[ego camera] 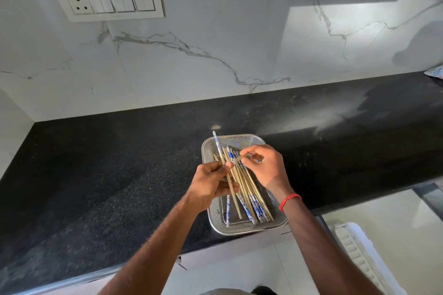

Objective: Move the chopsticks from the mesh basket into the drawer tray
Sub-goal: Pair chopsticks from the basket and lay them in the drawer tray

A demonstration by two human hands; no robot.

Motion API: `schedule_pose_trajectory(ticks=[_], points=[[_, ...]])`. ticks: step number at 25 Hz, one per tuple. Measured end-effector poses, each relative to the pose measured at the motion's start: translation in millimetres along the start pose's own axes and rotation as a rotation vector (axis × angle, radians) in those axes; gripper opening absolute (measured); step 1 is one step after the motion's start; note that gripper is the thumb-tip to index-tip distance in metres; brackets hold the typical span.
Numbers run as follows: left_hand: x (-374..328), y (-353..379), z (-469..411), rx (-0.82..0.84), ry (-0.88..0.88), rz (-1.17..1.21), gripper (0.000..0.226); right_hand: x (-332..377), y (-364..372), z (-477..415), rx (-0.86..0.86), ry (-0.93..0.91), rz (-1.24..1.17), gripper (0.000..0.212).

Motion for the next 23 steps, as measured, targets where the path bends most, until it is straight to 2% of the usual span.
schedule_pose_trajectory(ticks=[3,9,13,16,19,21,23], points=[[-3,9,9,0.063,0.004,0.045,0.026,5,19,8,0.069,-0.041,-0.018,0.025],[5,6,14,0.059,-0.006,0.044,0.022,1,29,29,0.075,-0.094,-0.06,0.028],[9,4,12,0.037,0.0,-0.033,0.015,-3,26,30,0.053,-0.04,-0.126,0.029],[13,1,11,0.011,0.004,-0.042,0.02,-21,11,28,-0.013,-0.011,0.079,0.024],[15,-4,10,-0.002,0.007,-0.047,0.02,-53,12,41,0.162,0.087,0.466,0.041],[16,-7,9,-0.012,0.002,-0.055,0.02,-64,17,50,0.231,0.154,0.516,0.048],[17,-6,10,-0.011,0.001,-0.06,0.021,-66,17,51,0.205,0.162,0.517,0.05]])
Point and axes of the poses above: each hand's wrist, its own z-axis away from the middle knuckle, its own y-axis out of the palm, x = y × z, the point moved 10 cm from there along -z, towards the middle knuckle, and after that the axes turned 9 degrees about -x, right-handed, at the moved point
